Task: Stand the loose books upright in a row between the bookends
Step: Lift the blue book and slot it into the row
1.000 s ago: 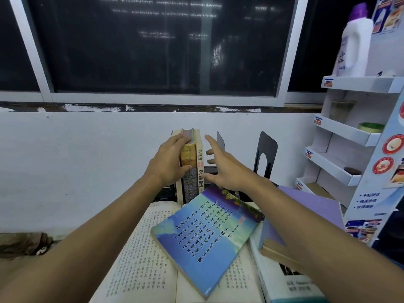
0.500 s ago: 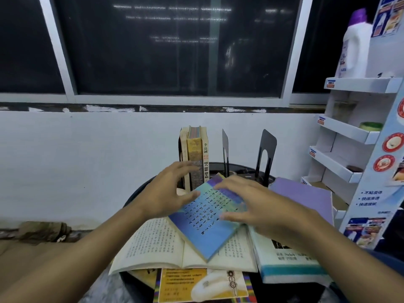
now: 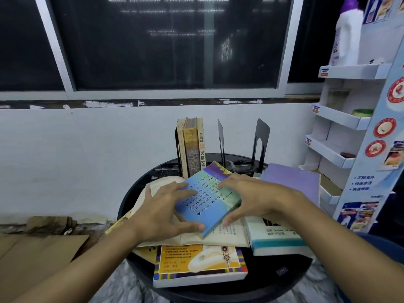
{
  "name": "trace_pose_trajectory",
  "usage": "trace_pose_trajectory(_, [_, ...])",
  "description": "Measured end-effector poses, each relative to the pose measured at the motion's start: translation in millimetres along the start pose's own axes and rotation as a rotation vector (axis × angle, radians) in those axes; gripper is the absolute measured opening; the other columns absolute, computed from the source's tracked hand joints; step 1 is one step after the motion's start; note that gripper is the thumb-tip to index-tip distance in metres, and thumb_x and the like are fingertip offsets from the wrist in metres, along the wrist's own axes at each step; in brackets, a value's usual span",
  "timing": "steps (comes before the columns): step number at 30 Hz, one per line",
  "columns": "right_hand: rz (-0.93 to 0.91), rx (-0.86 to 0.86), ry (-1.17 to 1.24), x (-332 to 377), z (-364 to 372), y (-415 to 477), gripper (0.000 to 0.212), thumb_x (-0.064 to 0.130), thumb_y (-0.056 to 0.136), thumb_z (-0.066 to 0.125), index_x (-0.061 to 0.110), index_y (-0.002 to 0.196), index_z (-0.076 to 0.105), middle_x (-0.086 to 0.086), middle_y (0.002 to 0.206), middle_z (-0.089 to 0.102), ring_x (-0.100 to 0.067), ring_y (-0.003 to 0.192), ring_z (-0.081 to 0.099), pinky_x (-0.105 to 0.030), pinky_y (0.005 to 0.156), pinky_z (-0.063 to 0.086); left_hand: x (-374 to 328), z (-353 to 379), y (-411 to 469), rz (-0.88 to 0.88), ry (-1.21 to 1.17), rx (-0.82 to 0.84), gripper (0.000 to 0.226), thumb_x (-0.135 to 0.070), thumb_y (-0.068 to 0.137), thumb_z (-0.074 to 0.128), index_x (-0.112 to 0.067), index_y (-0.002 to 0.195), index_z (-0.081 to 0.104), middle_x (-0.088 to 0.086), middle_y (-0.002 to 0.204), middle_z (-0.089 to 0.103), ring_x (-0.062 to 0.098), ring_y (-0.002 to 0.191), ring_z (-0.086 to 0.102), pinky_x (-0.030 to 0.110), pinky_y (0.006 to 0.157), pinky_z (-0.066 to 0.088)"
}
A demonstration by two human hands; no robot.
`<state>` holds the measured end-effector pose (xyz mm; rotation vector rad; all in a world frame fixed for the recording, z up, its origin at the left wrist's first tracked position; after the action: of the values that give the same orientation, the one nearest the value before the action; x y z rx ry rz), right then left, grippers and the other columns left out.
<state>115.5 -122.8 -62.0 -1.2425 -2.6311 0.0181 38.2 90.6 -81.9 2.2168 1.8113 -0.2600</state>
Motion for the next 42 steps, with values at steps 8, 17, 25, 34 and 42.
trace_pose_trajectory(8, [0.157, 0.055, -0.078, -15, -5, 9, 0.112, 0.078, 0.057, 0.079, 0.036, 0.149, 0.032, 0.007, 0.134, 0.046, -0.018, 0.120, 0.041, -0.041, 0.108, 0.030, -25, 15, 6, 0.014, 0.070, 0.058, 0.099, -0.092, 0.069, 0.049, -0.043, 0.154, 0.033, -0.016, 0.166, 0.020, 0.005, 0.154, 0.011, 0.055, 0.118, -0.024])
trace_pose_trajectory(17, [0.263, 0.079, -0.119, -22, -2, 18, 0.129, 0.085, 0.042, 0.078, 0.038, 0.150, 0.026, 0.003, 0.126, 0.045, -0.025, 0.121, 0.042, -0.050, 0.106, 0.037, -23, 21, 4, 0.032, 0.024, 0.013, 0.090, -0.082, 0.079, 0.056, -0.044, 0.155, 0.028, -0.022, 0.166, 0.015, 0.001, 0.152, 0.012, 0.035, 0.125, 0.013])
trace_pose_trajectory(25, [0.199, -0.055, 0.034, -11, -33, 6, 0.115, 0.067, 0.052, 0.090, 0.031, 0.148, 0.038, 0.002, 0.131, 0.044, -0.019, 0.123, 0.048, -0.038, 0.104, 0.041, -16, 23, -5, 0.017, -0.091, -0.072, 0.084, -0.081, 0.077, 0.057, -0.058, 0.151, 0.026, -0.035, 0.161, 0.014, -0.004, 0.150, 0.013, 0.037, 0.120, 0.032])
trace_pose_trajectory(34, [0.172, -0.538, 0.641, 7, -54, 13, 0.071, 0.035, 0.075, 0.089, 0.013, 0.136, 0.059, 0.002, 0.128, 0.065, -0.015, 0.116, 0.063, -0.039, 0.104, 0.051, -26, 11, 1, 0.069, -0.295, -0.298, 0.078, -0.067, 0.088, 0.060, -0.052, 0.154, 0.022, -0.039, 0.157, 0.020, -0.018, 0.144, 0.013, 0.017, 0.120, 0.020])
trace_pose_trajectory(42, [0.133, -0.790, 0.830, 34, -69, 0, 0.020, 0.020, 0.077, 0.087, 0.022, 0.094, 0.076, 0.003, 0.084, 0.078, -0.016, 0.081, 0.075, -0.039, 0.081, 0.062, -32, -8, 4, 0.117, -0.382, -0.443, 0.076, -0.061, 0.088, 0.065, -0.045, 0.155, 0.031, -0.035, 0.156, 0.030, -0.016, 0.144, 0.022, 0.032, 0.122, 0.031])
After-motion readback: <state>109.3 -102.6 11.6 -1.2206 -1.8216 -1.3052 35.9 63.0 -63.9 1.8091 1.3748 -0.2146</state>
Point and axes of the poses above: each hand's wrist, its own y-axis towards the middle knuckle, its own z-axis out of the palm, x = y × z, the point moved 5 cm from there along y, towards the middle knuckle
